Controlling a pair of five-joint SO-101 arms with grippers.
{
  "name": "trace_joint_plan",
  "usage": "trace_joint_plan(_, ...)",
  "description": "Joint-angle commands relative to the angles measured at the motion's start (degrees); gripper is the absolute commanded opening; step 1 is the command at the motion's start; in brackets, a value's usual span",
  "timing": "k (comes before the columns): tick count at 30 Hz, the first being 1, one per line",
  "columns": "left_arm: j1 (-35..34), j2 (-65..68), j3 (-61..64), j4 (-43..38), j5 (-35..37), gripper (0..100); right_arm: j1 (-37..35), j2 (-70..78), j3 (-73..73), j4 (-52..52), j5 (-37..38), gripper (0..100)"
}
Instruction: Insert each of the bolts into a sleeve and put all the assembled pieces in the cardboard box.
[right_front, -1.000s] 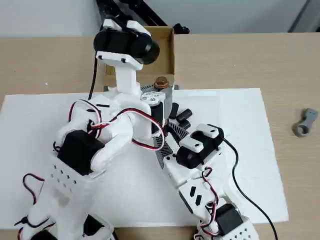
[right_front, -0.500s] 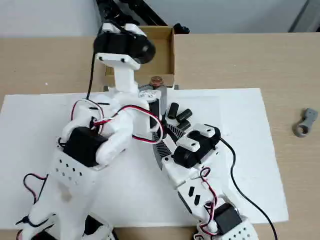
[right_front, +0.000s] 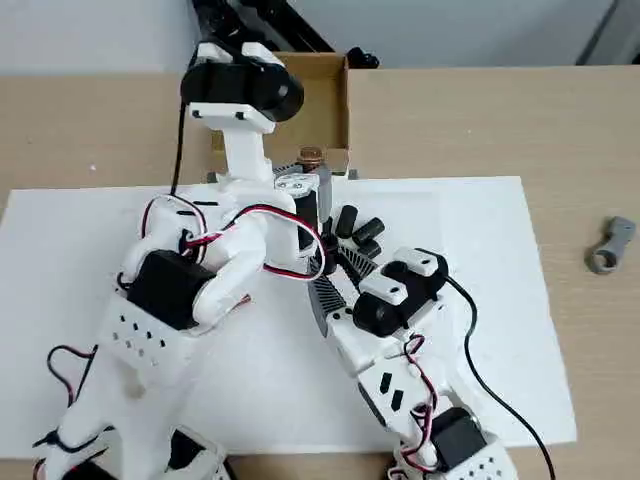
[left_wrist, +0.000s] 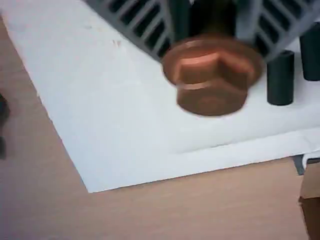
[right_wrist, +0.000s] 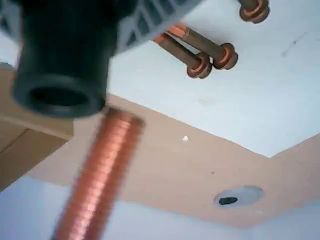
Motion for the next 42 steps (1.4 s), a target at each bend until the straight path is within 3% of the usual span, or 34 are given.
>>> trace_joint_plan(1, 0.5, -0.8, -5.0, -1.8, 0.3, 0, -0.5, -0.7, -1.9, -0.7, -0.4, 0.5)
trace_joint_plan(12, 2.7, -0.2, -4.9, -1.8, 1.8, 0, -0.5, -0.7, -1.9, -0.7, -0.4, 0.5)
trace_joint_plan(21, 2.7, -0.7, 4.2, -6.4, 1.8, 0, -0.5, -0.6, -1.9, -0.7, -0.4, 0.5)
trace_joint_plan(31, 2.9, -3.5, 4.2, -0.4, 1.8, 0, -0.5, -0.6, -1.9, -0.7, -0.4, 0.5)
trace_joint_plan(42, 7.7, -10.6, 9.9, 0.2, -1.8, 0, -0.5, -0.5, -1.9, -0.7, -0.4, 0.5)
